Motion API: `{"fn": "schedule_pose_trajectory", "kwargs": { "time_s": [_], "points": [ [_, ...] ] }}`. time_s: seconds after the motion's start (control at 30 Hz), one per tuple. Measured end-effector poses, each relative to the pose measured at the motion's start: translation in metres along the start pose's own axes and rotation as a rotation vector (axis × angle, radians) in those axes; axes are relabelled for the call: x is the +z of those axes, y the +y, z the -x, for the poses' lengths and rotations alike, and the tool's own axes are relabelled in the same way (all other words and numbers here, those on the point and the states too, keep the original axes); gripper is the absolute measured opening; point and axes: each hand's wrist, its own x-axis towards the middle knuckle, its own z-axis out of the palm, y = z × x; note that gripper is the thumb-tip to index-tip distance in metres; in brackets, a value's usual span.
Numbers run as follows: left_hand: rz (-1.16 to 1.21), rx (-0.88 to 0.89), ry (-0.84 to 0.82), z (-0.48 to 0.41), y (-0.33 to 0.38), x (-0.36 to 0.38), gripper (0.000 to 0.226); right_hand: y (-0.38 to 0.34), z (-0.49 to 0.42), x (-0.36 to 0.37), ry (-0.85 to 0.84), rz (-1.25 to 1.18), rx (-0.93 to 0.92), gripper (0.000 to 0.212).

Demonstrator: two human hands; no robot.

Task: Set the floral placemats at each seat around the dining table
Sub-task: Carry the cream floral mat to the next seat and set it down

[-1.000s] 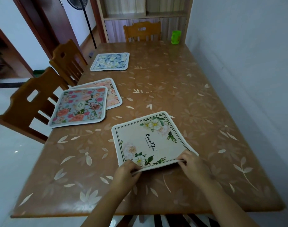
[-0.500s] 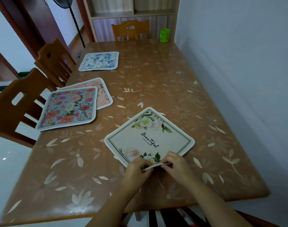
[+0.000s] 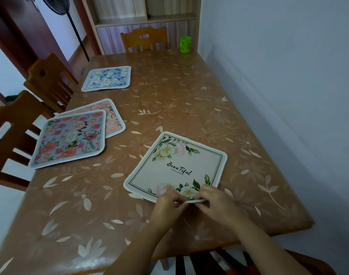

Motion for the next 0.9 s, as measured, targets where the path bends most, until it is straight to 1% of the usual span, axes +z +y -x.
{"fn": "schedule_pose_trajectory", "kwargs": {
  "time_s": [0.1,0.17,0.23,0.33,0.4,0.5,0.57,0.7,0.8,0.9],
  "points": [
    [-0.032,0.019,-0.058,-0.004,0.006,0.012,0.007,0.005,0.005,-0.004,0.007,-0.028,0.063,0.003],
    [-0.04,0.008,-0.076,-0.006,0.004,0.017,0.009,0.014,0.009,-0.01,0.016,-0.1,0.136,0.003],
    [-0.047,-0.021,-0.074,-0.007,-0.001,0.019,0.012,0.022,0.014,-0.015,0.058,-0.166,0.214,0.006],
    [-0.067,-0.069,-0.057,-0.009,-0.013,0.017,0.015,0.031,0.021,-0.023,0.106,-0.191,0.307,0.01],
    [-0.064,-0.09,-0.052,-0.011,-0.017,0.016,0.013,0.035,0.023,-0.026,0.095,-0.173,0.309,0.012],
    [-0.061,-0.096,-0.045,-0.015,-0.018,0.017,0.009,0.034,0.022,-0.023,0.028,-0.061,0.231,0.007],
    [-0.054,-0.087,-0.034,-0.016,-0.015,0.02,0.009,0.031,0.019,-0.017,0.011,-0.029,0.19,0.004],
    [-0.059,-0.067,-0.034,-0.018,-0.012,0.023,0.008,0.03,0.013,-0.006,-0.011,-0.052,0.213,0.003],
    [-0.129,-0.018,-0.062,-0.017,-0.019,0.021,0.007,0.035,0.014,-0.003,-0.047,-0.049,0.223,0.004],
    [-0.175,-0.063,-0.06,-0.015,-0.034,0.012,0.01,0.039,0.015,0.001,-0.049,-0.043,0.224,0.005]
  ]
}}
